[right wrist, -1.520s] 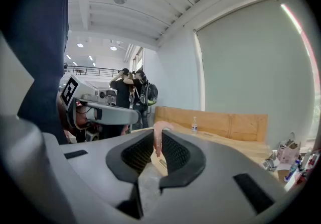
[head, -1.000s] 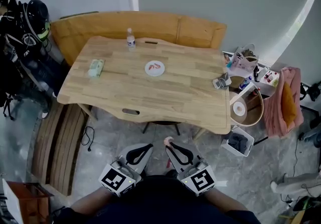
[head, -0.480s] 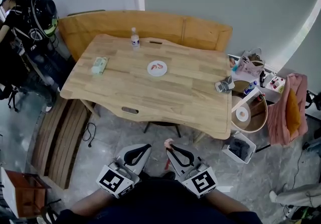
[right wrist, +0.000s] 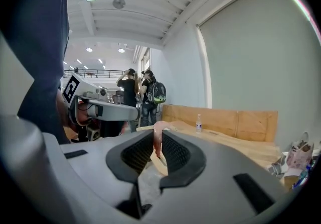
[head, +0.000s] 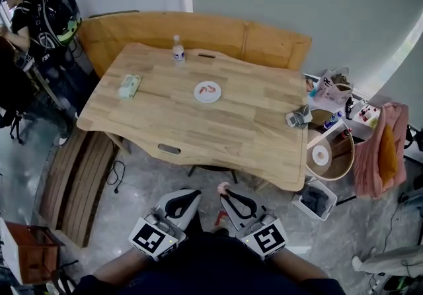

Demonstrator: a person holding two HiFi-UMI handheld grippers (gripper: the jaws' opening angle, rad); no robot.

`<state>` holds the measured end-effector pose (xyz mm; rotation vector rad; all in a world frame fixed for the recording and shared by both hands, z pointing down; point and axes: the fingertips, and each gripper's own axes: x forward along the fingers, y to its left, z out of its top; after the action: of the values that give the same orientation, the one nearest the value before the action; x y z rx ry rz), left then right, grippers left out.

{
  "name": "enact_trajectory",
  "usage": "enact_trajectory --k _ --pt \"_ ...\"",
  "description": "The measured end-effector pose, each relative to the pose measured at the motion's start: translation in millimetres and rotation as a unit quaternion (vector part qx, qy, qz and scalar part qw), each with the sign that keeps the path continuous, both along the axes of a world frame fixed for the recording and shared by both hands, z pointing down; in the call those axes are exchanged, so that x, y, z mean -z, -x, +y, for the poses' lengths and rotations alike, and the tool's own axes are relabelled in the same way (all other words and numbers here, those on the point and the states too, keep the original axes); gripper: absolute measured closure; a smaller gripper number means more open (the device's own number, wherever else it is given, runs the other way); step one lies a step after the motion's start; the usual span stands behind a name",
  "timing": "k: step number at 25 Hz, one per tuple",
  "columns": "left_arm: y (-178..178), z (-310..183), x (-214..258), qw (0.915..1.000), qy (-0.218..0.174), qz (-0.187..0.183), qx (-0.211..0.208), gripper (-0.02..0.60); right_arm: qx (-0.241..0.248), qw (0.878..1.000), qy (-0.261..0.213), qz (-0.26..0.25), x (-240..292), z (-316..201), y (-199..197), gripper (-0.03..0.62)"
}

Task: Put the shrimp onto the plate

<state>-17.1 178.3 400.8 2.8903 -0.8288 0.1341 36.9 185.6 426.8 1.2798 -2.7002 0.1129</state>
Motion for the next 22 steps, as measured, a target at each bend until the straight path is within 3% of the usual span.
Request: enact_trajectory --k 13,22 --pt "3.9 -138.9 6.2 0.9986 -0.007 0.01 -0.052 0.583 -0.037 0.999 0.001 0.013 -0.1 -130.7 17.3 0.536" --pt "25.9 -219.8 11.4 0.9952 0.003 0.023 -0.096 0.583 -0.084 0.996 0.017 0.021 -0.7 -218.7 32.7 0.536"
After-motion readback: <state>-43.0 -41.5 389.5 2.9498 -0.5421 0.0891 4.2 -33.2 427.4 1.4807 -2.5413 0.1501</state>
